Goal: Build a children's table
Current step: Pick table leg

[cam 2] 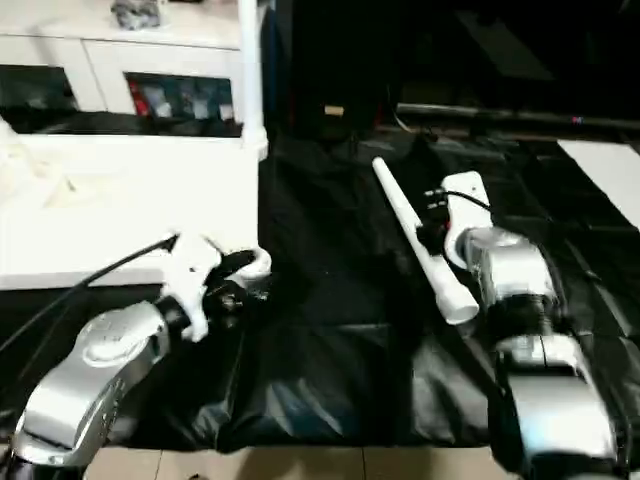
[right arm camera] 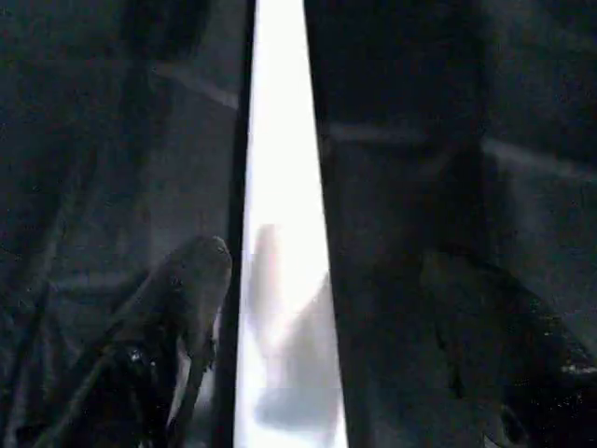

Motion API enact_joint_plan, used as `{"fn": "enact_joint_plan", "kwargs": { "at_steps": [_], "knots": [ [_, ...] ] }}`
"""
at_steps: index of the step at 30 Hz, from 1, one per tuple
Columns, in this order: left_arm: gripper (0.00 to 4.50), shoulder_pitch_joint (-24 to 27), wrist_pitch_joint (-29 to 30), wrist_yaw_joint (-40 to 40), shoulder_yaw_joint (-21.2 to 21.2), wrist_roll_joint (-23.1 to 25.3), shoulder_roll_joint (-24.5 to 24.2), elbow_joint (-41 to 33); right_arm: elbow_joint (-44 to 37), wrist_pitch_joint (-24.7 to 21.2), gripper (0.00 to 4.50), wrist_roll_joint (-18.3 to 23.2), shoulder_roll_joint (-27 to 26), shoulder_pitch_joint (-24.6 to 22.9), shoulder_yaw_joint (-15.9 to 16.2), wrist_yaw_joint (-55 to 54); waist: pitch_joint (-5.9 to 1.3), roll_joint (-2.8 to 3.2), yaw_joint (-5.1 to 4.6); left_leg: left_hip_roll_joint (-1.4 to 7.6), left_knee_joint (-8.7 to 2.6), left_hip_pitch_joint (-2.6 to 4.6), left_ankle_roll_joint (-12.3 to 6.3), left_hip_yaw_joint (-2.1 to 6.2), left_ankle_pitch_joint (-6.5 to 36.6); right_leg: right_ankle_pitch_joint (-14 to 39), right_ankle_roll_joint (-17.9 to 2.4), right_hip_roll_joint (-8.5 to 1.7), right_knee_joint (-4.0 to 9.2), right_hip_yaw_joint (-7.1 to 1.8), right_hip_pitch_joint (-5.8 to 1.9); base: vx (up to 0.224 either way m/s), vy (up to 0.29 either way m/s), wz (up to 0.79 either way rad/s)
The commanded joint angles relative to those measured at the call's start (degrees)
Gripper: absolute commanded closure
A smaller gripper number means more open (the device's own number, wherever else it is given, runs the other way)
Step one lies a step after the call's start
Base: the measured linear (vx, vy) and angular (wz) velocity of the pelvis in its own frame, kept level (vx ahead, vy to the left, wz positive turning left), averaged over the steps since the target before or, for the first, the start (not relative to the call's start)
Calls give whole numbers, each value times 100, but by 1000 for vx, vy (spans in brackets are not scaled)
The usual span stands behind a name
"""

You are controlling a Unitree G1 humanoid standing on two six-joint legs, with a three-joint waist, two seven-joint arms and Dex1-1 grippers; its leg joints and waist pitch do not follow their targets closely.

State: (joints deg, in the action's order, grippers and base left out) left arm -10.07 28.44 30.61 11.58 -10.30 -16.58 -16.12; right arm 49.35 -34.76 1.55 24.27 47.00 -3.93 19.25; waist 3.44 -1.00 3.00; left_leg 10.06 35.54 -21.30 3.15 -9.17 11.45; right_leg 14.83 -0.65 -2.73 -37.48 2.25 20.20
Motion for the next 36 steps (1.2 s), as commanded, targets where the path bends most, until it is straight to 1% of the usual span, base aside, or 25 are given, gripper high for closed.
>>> {"fn": "enact_joint_plan", "kwargs": {
  "at_steps": [1,2,3,4,5,6,8,10,11,12,15,16,17,18,19,24,27,28,29,31,32,33,34,35,36],
  "knots": [
    [133,-125,89,110,72,-4,-55,-31,366,144,49,-25,84,220,29,139,-406,16,31,261,-360,32,-87,53,143,-874,-1599,-487,375,-264,-223,0,0,0],
    [128,-151,84,154,90,27,-83,-7,622,152,40,-24,84,336,37,242,-432,22,34,265,-343,30,-146,53,36,-1059,-1657,-488,346,-259,-225,0,0,0],
    [122,-174,83,165,98,43,-84,21,783,135,27,-36,89,410,49,288,-436,-20,27,263,-339,28,-195,40,-13,-1139,-1680,-472,347,-256,-219,0,0,0],
    [106,-217,52,151,115,109,-100,72,1099,87,9,-27,99,550,23,372,-464,-40,55,265,-316,19,-300,27,-201,-1388,-1712,-467,315,-256,-219,0,0,0],
    [98,-232,41,128,115,127,-110,89,1261,35,7,-25,105,614,7,421,-443,-12,55,265,-317,6,-376,20,-189,-1415,-1773,-464,310,-248,-186,0,0,0],
    [91,-239,53,113,110,115,-103,97,1380,-21,6,-19,110,659,-11,457,-418,-42,67,274,-325,-3,-398,3,-57,-1239,-1764,-481,335,-251,-187,0,0,0],
    [81,-254,68,101,115,101,-100,104,1506,-59,6,0,116,713,-44,486,-411,-43,76,293,-338,14,-367,2,83,-928,-1749,-493,347,-243,-174,0,0,0],
    [73,-264,84,97,117,83,-96,105,1591,-68,6,8,121,751,-62,500,-405,-31,86,307,-346,32,-320,-8,136,-791,-1718,-489,355,-240,-153,0,0,0],
    [63,-266,105,95,127,88,-115,68,1800,-239,6,160,131,862,-208,685,-407,-72,80,306,-348,33,-314,-19,186,-716,-1720,-496,353,-240,-155,0,0,0],
    [44,-265,113,101,131,96,-129,52,1907,-266,34,203,138,913,-253,754,-392,-56,85,306,-356,26,-303,-22,270,-556,-1703,-504,371,-236,-150,0,0,0],
    [34,-271,173,170,168,83,-172,31,2110,-240,41,66,188,971,-116,868,-391,-59,86,310,-354,21,-258,-27,255,-455,-1661,-511,370,-232,-140,0,0,0],
    [9,-281,215,229,196,59,-198,26,2203,-226,61,-3,214,994,-50,941,-393,-48,85,312,-356,25,-256,-26,253,-450,-1663,-512,371,-229,-135,0,0,0],
    [2,-286,226,252,207,50,-209,26,2238,-221,76,-21,222,1004,-35,972,-388,-57,90,305,-353,16,-262,-32,240,-441,-1659,-513,377,-230,-136,0,0,0],
    [2,-283,241,275,217,45,-228,16,2266,-213,76,-58,234,995,-2,983,-386,-60,93,304,-352,12,-265,-33,236,-439,-1648,-515,375,-232,-136,0,0,0],
    [0,-283,246,285,221,42,-236,15,2276,-213,94,-69,238,994,9,992,-390,-62,97,305,-351,10,-266,-32,213,-435,-1647,-522,373,-232,-138,0,0,0],
    [0,-268,255,330,241,54,-307,-1,2455,-170,123,-179,285,967,76,1024,-394,-69,93,306,-345,-1,-298,-32,134,-526,-1670,-516,360,-226,-138,0,0,0],
    [0,-263,250,328,230,61,-314,-1,2494,-153,156,-198,283,955,90,1042,-391,-69,92,307,-345,3,-306,-33,176,-467,-1672,-520,368,-227,-135,0,0,0],
    [0,-261,234,320,224,68,-324,1,2508,-146,156,-204,273,948,89,1044,-388,-85,90,307,-349,1,-307,-34,199,-420,-1664,-516,372,-226,-135,0,0,0],
    [0,-259,225,315,221,73,-331,2,2517,-141,162,-208,265,944,85,1046,-388,-78,91,309,-348,1,-300,-33,213,-381,-1660,-522,374,-227,-134,0,0,0],
    [0,-246,161,290,184,86,-332,4,2511,-66,186,-121,257,947,-24,940,-386,-101,95,312,-351,6,-295,-36,219,-354,-1656,-525,379,-228,-129,0,0,0],
    [0,-239,133,266,151,82,-317,4,2496,-44,196,-47,261,967,-106,906,-387,-88,101,312,-350,6,-287,-33,211,-348,-1655,-530,374,-228,-130,0,0,0],
    [0,-233,68,216,45,12,-242,5,2444,4,207,101,274,1037,-282,918,-390,-99,100,308,-347,-3,-296,-34,181,-408,-1655,-528,369,-230,-139,0,0,0],
    [0,-233,68,216,45,12,-242,5,2444,4,207,101,274,1037,-282,918,-392,-96,103,310,-347,2,-305,-35,167,-445,-1654,-529,366,-230,-139,0,0,0],
    [0,-264,57,152,-42,-34,-182,7,2389,51,229,235,274,1078,-416,1004,-394,-96,100,309,-345,-1,-320,-33,139,-492,-1662,-524,361,-229,-139,0,0,0],
    [0,-334,57,64,-179,-126,-82,13,2290,116,237,466,259,1124,-624,1196,-394,-59,110,310,-340,0,-342,-33,173,-546,-1688,-529,362,-228,-135,0,0,0]
  ]
}}
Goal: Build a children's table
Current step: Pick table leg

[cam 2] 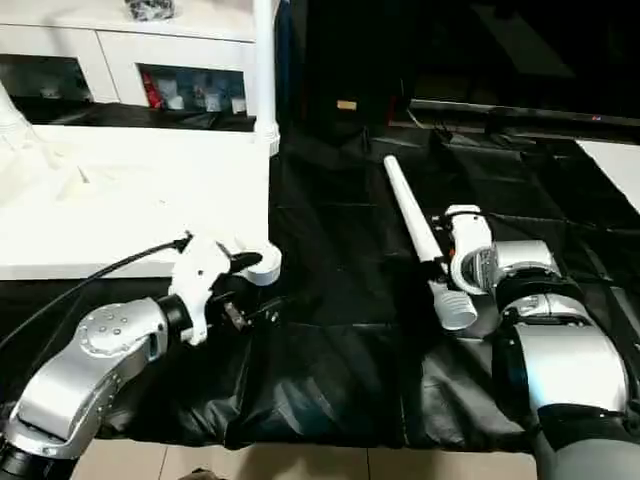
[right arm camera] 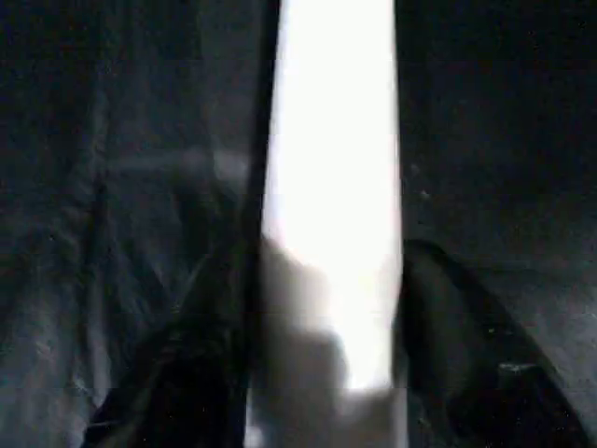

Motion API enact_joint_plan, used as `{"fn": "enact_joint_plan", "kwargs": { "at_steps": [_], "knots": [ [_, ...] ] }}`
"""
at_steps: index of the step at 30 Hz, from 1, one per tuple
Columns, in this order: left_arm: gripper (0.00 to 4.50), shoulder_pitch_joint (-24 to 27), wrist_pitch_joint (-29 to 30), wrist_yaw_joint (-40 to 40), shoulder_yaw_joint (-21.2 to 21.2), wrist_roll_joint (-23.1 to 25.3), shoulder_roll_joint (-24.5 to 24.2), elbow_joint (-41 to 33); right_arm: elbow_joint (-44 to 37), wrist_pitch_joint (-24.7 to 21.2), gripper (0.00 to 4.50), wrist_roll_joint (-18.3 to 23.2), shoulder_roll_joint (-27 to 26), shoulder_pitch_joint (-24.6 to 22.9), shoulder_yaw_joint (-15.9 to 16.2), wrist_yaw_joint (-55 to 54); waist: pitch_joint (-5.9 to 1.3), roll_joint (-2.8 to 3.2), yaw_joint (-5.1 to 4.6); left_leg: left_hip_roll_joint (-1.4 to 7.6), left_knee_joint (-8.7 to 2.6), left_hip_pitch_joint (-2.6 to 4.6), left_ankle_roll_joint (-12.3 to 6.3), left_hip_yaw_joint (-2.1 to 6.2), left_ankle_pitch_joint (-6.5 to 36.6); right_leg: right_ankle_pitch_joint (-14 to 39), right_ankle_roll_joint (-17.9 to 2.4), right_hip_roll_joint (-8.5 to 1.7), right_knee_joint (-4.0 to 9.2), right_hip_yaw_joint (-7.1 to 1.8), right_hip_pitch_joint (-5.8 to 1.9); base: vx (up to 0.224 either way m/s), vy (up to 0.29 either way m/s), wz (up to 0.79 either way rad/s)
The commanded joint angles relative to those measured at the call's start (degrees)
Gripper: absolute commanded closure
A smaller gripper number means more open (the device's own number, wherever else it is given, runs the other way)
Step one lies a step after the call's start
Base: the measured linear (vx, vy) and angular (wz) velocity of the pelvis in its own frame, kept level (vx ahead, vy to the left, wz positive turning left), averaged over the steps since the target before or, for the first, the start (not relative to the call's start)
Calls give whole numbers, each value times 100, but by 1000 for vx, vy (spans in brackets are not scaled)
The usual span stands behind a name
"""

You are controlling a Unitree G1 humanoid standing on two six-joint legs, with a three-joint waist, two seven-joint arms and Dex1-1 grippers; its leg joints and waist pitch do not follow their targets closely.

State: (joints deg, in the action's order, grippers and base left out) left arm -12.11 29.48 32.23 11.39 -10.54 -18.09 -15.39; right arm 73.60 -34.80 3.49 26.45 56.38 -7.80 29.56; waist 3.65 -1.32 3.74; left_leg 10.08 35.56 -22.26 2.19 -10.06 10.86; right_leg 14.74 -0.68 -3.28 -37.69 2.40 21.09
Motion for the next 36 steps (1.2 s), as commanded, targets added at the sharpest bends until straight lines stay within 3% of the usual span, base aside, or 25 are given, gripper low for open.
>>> {"fn": "enact_joint_plan", "kwargs": {
  "at_steps": [1,2,4,5,6,8,9,11,14,15,17,20,22,29,35,36],
  "knots": [
    [0,-202,20,-183,-280,-215,182,-53,-219,74,244,496,24,206,-431,321,-420,4,41,304,-335,93,-261,57,257,-625,-1713,-470,372,-246,-239,0,0,0],
    [0,-292,54,-250,-382,-324,299,-29,-302,-2,244,691,2,207,-592,466,-424,21,44,304,-333,88,-269,64,242,-693,-1723,-468,372,-245,-242,0,0,0],
    [0,-435,135,-335,-532,-521,480,-6,-432,-129,262,958,-45,187,-803,665,-429,-12,56,308,-337,87,-324,65,243,-830,-1782,-454,363,-237,-249,0,0,0],
    [0,-508,214,-366,-588,-620,556,-14,-498,-202,263,1058,-83,158,-878,762,-425,56,69,303,-331,91,-336,67,258,-856,-1819,-450,366,-233,-242,0,0,0],
    [0,-577,266,-397,-634,-703,630,-11,-575,-285,263,1137,-119,122,-925,864,-423,32,78,311,-334,86,-347,66,267,-880,-1848,-447,360,-229,-247,0,0,0],
    [0,-764,343,-458,-747,-874,807,76,-842,-493,267,1306,-250,-11,-977,1105,-439,92,118,312,-317,87,-343,74,242,-915,-1866,-449,344,-223,-238,0,0,0],
    [0,-808,359,-475,-769,-904,846,105,-906,-537,267,1340,-280,-45,-982,1157,-442,55,140,306,-311,87,-367,65,220,-974,-1862,-447,351,-230,-251,0,0,0],
    [0,-943,378,-512,-826,-966,951,199,-1256,-639,268,1489,-402,-220,-969,1422,-442,80,181,312,-313,90,-386,67,233,-925,-1813,-453,362,-232,-237,0,0,0],
    [0,-1126,429,-620,-929,-1079,1133,319,-2331,-721,268,1918,-619,-685,-902,1987,-458,42,222,336,-320,93,-388,77,191,-968,-1754,-471,351,-229,-245,0,0,0],
    [0,-1374,671,-903,-1180,-1353,1455,534,-3402,-806,268,2434,-811,-1154,-893,2408,-465,3,249,341,-317,98,-422,70,119,-1065,-1715,-460,344,-231,-246,0,0,0],
    [0,-1515,823,-1046,-1334,-1554,1638,659,-3862,-846,268,2649,-884,-1369,-857,2593,-473,27,308,352,-319,100,-505,83,-17,-1367,-1629,-465,323,-237,-246,0,0,0],
    [0,-1784,1116,-1291,-1598,-1956,1956,910,-4501,-930,268,2912,-1000,-1673,-767,2899,-465,-1,339,343,-317,100,-478,80,33,-1167,-1674,-485,348,-229,-228,0,0,0],
    [0,-2033,1192,-1486,-1832,-2170,2172,1219,-5027,-1045,268,3138,-1090,-1885,-694,3203,-434,14,362,324,-341,102,-384,84,223,-688,-1541,-489,411,-246,-221,0,0,0],
    [0,-2442,1307,-1727,-2195,-2426,2373,1603,-5881,-1286,268,3275,-1135,-2335,-345,3184,-429,0,362,315,-374,87,-244,116,216,-504,-1375,-514,454,-247,-237,0,0,0],
    [0,-2513,1348,-1833,-2180,-2495,2385,1557,-6070,-1221,268,3169,-1175,-2446,-218,3023,-424,11,358,327,-387,90,-195,127,207,-453,-1311,-518,457,-247,-226,0,0,0],
    [17,-2521,1328,-1883,-2183,-2487,2392,1555,-6096,-1228,268,3169,-1185,-2457,-219,3003,-422,-3,351,327,-390,88,-177,124,225,-407,-1298,-520,459,-248,-231,0,0,0]
  ]
}}
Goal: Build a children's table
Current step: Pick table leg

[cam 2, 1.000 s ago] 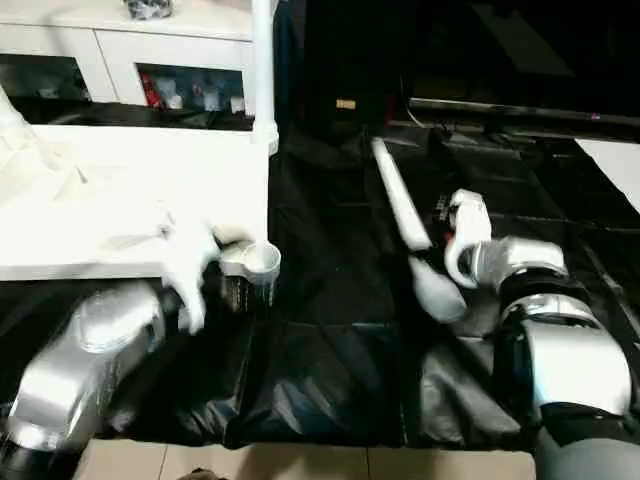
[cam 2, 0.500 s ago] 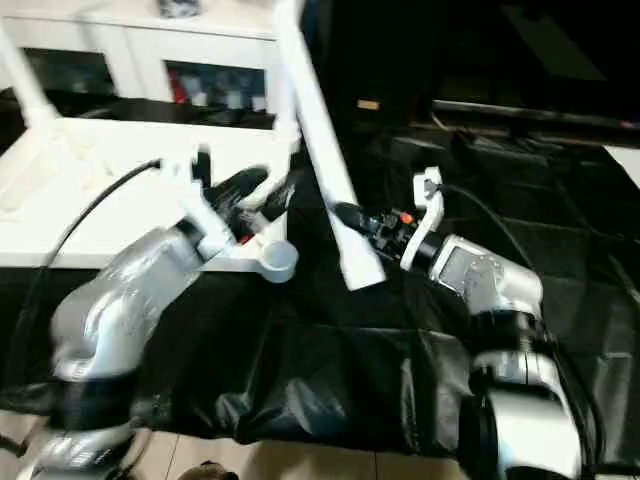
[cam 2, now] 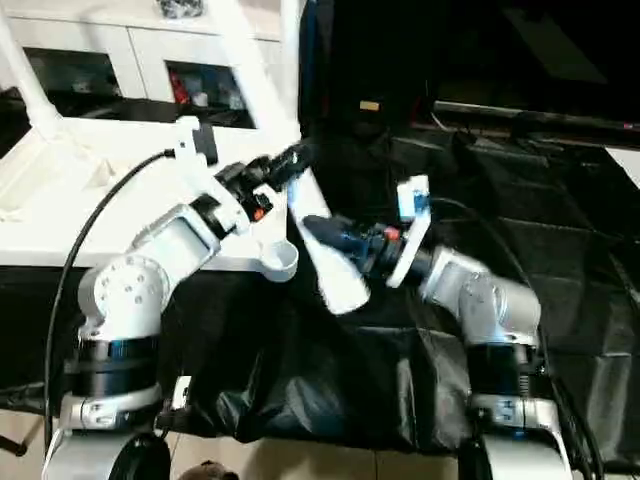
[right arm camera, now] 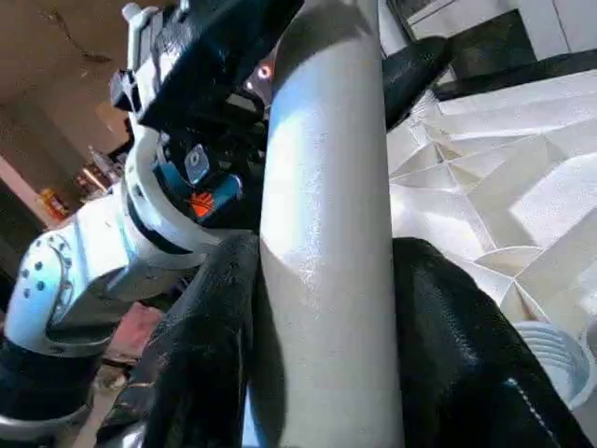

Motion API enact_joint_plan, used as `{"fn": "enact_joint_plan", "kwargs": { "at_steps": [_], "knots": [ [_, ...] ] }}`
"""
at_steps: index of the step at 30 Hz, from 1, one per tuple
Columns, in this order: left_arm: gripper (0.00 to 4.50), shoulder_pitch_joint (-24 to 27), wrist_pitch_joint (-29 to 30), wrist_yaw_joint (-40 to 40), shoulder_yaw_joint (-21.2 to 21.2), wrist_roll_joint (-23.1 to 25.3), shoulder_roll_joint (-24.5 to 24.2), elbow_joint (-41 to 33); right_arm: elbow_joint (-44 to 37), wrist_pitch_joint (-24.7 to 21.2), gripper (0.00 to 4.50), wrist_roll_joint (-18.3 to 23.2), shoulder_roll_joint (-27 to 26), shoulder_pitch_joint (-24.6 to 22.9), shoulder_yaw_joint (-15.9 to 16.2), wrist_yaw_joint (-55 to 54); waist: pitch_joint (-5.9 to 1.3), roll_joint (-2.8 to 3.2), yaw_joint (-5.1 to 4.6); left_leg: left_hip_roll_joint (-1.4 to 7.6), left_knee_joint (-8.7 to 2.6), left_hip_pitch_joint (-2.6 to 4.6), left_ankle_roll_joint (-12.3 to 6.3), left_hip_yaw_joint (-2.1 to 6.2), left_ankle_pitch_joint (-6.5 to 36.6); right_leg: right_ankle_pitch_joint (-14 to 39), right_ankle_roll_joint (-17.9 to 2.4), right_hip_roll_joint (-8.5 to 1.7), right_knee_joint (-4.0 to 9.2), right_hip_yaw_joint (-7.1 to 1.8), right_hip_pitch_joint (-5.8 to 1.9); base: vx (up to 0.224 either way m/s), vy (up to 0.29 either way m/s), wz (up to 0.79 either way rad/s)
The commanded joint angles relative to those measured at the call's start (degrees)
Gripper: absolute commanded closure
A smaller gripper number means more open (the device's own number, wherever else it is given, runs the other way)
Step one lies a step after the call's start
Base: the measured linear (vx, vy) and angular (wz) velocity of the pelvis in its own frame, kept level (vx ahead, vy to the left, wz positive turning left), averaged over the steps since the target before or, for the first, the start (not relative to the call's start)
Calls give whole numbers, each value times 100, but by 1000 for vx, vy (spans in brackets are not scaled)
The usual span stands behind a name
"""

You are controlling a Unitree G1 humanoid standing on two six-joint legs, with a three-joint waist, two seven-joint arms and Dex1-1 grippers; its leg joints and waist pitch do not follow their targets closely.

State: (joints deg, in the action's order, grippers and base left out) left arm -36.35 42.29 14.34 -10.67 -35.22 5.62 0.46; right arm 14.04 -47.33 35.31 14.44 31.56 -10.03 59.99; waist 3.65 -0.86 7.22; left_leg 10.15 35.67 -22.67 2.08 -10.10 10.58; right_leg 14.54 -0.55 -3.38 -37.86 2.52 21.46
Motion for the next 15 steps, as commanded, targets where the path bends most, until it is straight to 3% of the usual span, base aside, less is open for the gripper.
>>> {"fn": "enact_joint_plan", "kwargs": {
  "at_steps": [1,3,10,15],
  "knots": [
    [28,-105,19,-138,9,-18,39,-34,-162,10,268,-5,3,21,5,-58,-419,-56,0,317,-403,129,-165,127,254,-375,-1306,-507,482,-260,-266,0,0,0],
    [38,-133,7,-198,-30,-68,71,-52,-209,-40,268,31,-39,14,10,-121,-416,-75,-11,317,-404,127,-164,126,252,-357,-1295,-508,483,-262,-268,0,0,0],
    [107,-130,63,-234,-52,-115,59,-97,-262,-31,268,77,-47,-10,91,-281,-423,-53,-12,322,-403,134,-165,129,147,-495,-1304,-510,472,-258,-262,0,0,0],
    [156,-171,12,-440,-14,-4,55,-132,-351,-11,268,29,-35,-20,162,-379,-443,-48,-22,328,-391,128,-238,131,-29,-867,-1346,-504,439,-250,-266,0,0,0]
  ]
}}
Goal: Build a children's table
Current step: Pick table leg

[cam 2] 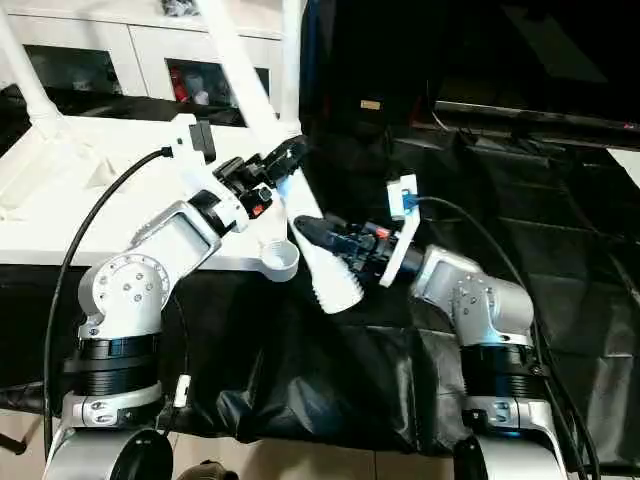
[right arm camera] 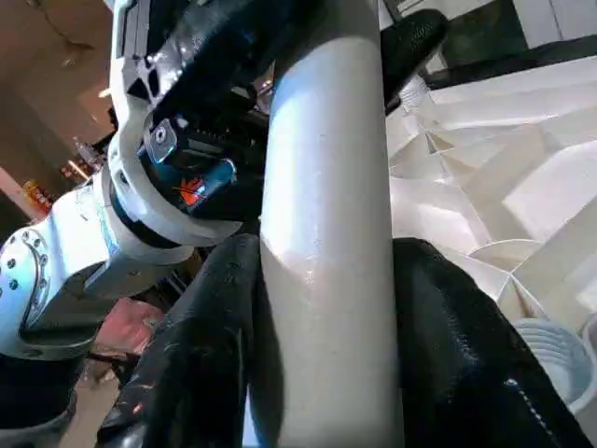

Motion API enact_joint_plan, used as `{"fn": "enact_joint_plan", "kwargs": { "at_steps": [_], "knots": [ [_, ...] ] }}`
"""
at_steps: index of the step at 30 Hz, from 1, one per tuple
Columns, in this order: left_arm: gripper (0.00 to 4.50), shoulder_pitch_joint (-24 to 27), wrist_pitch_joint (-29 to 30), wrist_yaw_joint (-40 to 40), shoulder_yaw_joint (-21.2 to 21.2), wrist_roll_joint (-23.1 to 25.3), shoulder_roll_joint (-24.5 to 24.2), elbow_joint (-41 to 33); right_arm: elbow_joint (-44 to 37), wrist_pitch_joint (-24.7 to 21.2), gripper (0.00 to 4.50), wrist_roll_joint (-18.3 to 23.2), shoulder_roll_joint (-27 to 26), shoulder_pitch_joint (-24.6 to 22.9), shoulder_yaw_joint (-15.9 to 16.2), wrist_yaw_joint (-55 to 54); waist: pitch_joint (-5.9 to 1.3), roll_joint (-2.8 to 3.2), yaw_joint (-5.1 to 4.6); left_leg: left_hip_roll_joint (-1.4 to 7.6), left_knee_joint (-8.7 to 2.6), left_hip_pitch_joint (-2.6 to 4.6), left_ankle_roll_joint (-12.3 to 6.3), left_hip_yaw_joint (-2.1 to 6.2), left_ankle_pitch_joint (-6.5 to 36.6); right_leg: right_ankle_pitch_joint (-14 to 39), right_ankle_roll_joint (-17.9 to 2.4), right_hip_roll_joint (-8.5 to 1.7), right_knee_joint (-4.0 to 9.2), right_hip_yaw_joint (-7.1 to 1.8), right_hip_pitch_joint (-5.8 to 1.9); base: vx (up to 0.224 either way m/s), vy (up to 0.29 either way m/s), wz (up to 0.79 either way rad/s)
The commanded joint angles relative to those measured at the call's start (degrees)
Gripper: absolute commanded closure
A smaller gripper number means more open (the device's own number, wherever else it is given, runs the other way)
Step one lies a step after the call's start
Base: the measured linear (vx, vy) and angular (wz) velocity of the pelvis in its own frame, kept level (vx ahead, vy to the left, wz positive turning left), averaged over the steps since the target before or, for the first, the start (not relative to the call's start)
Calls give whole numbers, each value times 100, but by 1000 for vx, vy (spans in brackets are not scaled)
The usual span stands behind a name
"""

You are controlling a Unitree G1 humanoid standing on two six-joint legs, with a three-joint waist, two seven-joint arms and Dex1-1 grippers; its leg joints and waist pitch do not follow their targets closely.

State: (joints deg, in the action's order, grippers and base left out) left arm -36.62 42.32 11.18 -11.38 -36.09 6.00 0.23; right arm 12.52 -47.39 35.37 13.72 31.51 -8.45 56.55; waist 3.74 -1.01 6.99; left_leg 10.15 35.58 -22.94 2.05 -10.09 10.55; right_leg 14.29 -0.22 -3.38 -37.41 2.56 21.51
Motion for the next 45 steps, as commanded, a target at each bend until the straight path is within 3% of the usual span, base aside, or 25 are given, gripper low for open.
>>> {"fn": "enact_joint_plan", "kwargs": {
  "at_steps": [1,7,8,11,12,14,18,21,23,29,31,39,44,45],
  "knots": [
    [159,-156,8,-175,42,99,28,-102,-211,-5,268,21,39,-18,11,-45,-452,-34,1,327,-382,154,-244,129,-28,-867,-1385,-500,389,-252,-274,0,0,0],
    [204,-216,115,-342,138,200,-26,-76,-305,124,268,-56,27,-23,138,-190,-442,-29,-15,330,-401,163,-166,127,137,-716,-1389,-513,417,-251,-271,0,0,0],
    [218,-228,95,-421,194,304,-56,-53,-299,216,268,-131,27,-23,200,-218,-446,12,-12,339,-402,168,-144,133,147,-723,-1397,-518,414,-252,-265,0,0,0],
    [234,-240,28,-451,357,535,-156,-58,-291,345,268,-225,-6,5,245,-286,-438,-10,-34,333,-412,165,-105,133,213,-633,-1336,-512,432,-252,-263,0,0,0],
    [236,-266,-41,-515,477,714,-228,-66,-313,438,212,-340,-30,39,335,-376,-438,-13,-36,331,-414,165,-92,129,243,-574,-1327,-518,440,-255,-264,0,0,0],
    [240,-297,-113,-577,572,885,-284,-69,-377,476,198,-414,-47,53,438,-437,-430,-2,-41,342,-427,169,-57,139,312,-440,-1270,-511,455,-255,-250,0,0,0],
    [262,-453,-261,-825,774,1269,-344,-58,-605,641,163,-857,-175,130,964,-802,-428,-9,-74,331,-438,162,41,144,352,-379,-1169,-512,455,-258,-255,0,0,0],
    [266,-513,-338,-929,971,1505,-436,-81,-362,838,133,-1503,-288,293,1446,-1341,-426,-7,-94,331,-447,175,129,148,390,-271,-1181,-504,457,-259,-225,0,0,0],
    [266,-528,-360,-968,1013,1570,-457,-90,-205,835,131,-1620,-357,369,1522,-1488,-420,4,-104,326,-449,174,163,138,448,-242,-1194,-506,460,-267,-219,0,0,0],
    [267,-516,-410,-984,1136,1813,-462,-140,96,711,131,-1761,-620,531,1627,-1874,-428,8,-88,332,-457,169,199,142,359,-544,-1166,-495,428,-269,-225,0,0,0],
    [267,-517,-416,-980,1150,1834,-465,-141,121,708,158,-1768,-649,544,1624,-1913,-427,-27,-90,324,-455,165,185,133,367,-594,-1158,-504,433,-271,-238,0,0,0],
    [267,-499,-463,-943,1218,1956,-489,-125,188,786,211,-1744,-717,582,1589,-1942,-427,-1,-91,329,-458,169,180,135,395,-545,-1147,-502,430,-273,-229,0,0,0],
    [267,-496,-487,-855,1222,1969,-496,-125,108,845,252,-1668,-652,495,1545,-1788,-427,-15,-83,321,-452,160,145,130,368,-593,-1157,-508,430,-277,-240,0,0,0],
    [211,-492,-484,-806,1221,1936,-503,-131,103,856,256,-1657,-629,483,1535,-1758,-429,-10,-78,323,-449,165,146,129,363,-576,-1163,-507,430,-274,-235,0,0,0]
  ]
}}
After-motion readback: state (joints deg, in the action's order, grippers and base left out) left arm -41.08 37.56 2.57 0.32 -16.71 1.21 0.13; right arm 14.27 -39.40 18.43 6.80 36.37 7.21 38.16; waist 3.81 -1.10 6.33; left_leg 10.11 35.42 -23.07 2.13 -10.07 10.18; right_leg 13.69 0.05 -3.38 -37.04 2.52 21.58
